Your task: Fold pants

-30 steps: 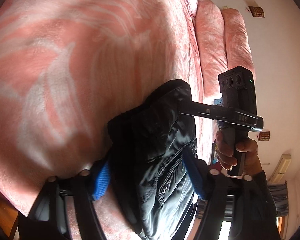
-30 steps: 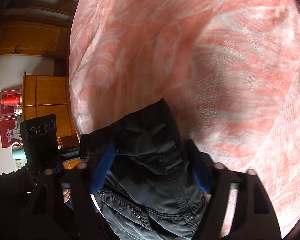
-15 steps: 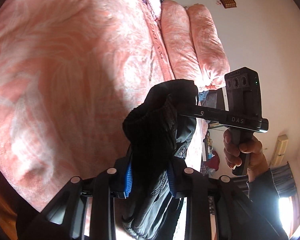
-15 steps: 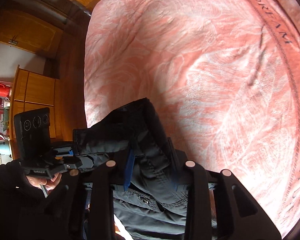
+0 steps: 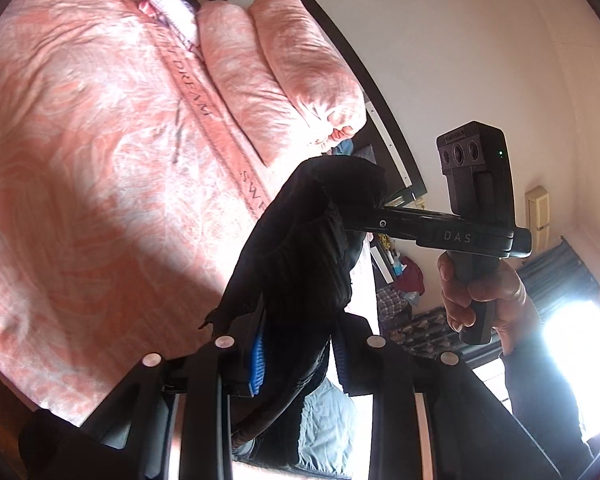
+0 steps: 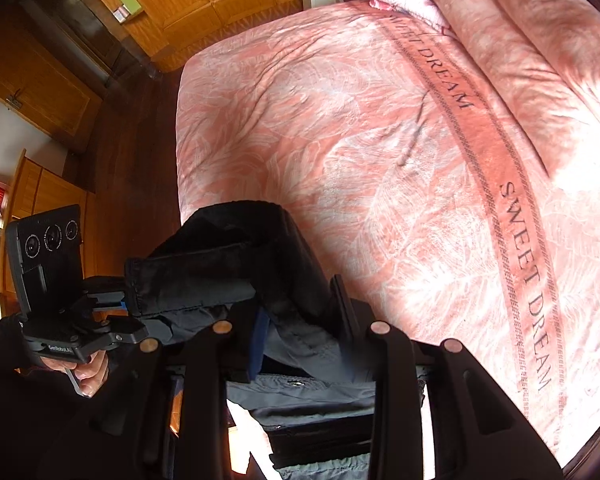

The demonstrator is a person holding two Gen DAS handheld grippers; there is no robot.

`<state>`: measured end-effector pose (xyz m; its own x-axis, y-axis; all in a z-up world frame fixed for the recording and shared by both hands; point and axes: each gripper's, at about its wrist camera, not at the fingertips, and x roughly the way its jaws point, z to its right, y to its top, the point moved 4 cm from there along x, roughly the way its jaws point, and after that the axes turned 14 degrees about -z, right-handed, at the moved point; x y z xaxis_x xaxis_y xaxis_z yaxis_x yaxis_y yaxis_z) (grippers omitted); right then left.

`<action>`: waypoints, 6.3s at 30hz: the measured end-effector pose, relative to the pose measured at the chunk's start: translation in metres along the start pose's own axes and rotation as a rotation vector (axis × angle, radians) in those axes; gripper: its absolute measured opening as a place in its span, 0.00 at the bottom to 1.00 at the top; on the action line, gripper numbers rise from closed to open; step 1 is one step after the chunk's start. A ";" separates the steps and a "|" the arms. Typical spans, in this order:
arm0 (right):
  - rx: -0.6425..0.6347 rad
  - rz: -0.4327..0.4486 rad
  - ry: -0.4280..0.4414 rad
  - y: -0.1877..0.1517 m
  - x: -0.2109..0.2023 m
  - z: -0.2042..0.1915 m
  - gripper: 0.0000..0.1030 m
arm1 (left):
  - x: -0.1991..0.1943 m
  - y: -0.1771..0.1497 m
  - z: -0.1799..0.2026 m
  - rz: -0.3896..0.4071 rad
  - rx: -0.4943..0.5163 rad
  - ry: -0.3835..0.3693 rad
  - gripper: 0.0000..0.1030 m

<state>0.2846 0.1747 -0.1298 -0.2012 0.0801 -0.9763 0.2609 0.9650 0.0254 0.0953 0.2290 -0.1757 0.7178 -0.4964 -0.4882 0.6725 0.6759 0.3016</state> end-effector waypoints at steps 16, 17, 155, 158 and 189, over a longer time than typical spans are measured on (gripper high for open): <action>0.181 0.160 -0.089 -0.162 -0.075 0.026 0.28 | 0.052 -0.067 0.143 -0.155 0.312 -0.017 0.26; 0.195 0.166 -0.092 -0.173 -0.077 0.029 0.28 | 0.057 -0.072 0.150 -0.168 0.328 -0.018 0.26; 0.904 0.266 -0.145 -0.532 0.135 0.185 0.50 | 0.284 -0.329 0.178 -0.789 0.760 0.154 0.77; 0.990 0.397 -0.091 -0.550 0.119 0.179 0.55 | 0.276 -0.317 0.166 -0.800 0.703 0.130 0.76; 1.052 0.503 0.009 -0.574 0.172 0.040 0.22 | 0.236 -0.222 0.088 -0.641 0.540 0.134 0.82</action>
<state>0.1378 -0.3755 -0.3208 0.1421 0.4007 -0.9051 0.9665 0.1411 0.2142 0.1311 -0.0861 -0.2856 0.1643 -0.6029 -0.7807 0.9602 -0.0835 0.2666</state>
